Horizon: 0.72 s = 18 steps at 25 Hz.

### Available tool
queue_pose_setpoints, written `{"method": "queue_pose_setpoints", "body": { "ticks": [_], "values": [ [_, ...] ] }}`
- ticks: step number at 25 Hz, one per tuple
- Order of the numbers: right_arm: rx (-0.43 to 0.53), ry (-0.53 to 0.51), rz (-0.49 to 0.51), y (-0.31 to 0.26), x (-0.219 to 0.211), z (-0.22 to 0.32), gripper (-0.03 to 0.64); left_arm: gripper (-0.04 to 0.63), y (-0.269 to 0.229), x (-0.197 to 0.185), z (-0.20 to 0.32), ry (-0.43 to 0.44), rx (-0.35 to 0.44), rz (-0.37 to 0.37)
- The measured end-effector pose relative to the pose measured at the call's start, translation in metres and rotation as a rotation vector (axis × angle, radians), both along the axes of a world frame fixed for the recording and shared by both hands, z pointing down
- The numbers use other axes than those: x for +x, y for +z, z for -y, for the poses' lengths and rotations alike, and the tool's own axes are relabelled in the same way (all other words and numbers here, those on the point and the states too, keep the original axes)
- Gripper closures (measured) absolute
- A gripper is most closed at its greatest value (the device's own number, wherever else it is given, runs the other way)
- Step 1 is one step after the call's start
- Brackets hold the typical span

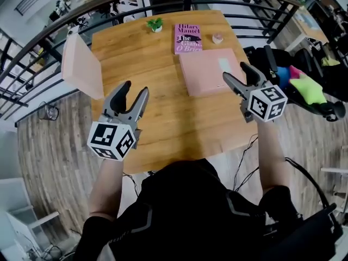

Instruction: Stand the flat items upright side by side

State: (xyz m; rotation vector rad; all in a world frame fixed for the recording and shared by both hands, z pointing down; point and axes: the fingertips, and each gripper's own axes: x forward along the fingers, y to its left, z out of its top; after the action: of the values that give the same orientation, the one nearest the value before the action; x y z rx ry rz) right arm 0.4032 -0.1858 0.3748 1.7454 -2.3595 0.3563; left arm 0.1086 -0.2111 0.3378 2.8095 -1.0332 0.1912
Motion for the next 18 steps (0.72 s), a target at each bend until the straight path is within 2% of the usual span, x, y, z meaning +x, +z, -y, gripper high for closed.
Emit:
{"method": "queue_pose_setpoints", "body": {
  "ticks": [4, 7, 10, 14, 18],
  "values": [
    [-0.048, -0.012, -0.013, 0.031, 0.044, -0.002, 0.265, 0.357, 0.023, 0.042, 0.001, 0.031, -0.026, -0.008],
    [-0.080, -0.014, -0.004, 0.053, 0.074, -0.002, 0.265, 0.357, 0.045, 0.069, 0.005, 0.033, -0.054, 0.017],
    [-0.117, -0.014, 0.000, 0.079, 0.096, -0.005, 0.265, 0.357, 0.075, 0.092, 0.010, 0.042, -0.110, 0.068],
    [-0.179, -0.028, 0.000, 0.119, 0.115, -0.009, 0.265, 0.357, 0.126, 0.117, 0.016, 0.058, -0.231, 0.143],
    [-0.250, -0.048, -0.010, 0.163, 0.132, -0.011, 0.265, 0.340, 0.167, 0.135, 0.022, 0.051, -0.290, 0.235]
  ]
}}
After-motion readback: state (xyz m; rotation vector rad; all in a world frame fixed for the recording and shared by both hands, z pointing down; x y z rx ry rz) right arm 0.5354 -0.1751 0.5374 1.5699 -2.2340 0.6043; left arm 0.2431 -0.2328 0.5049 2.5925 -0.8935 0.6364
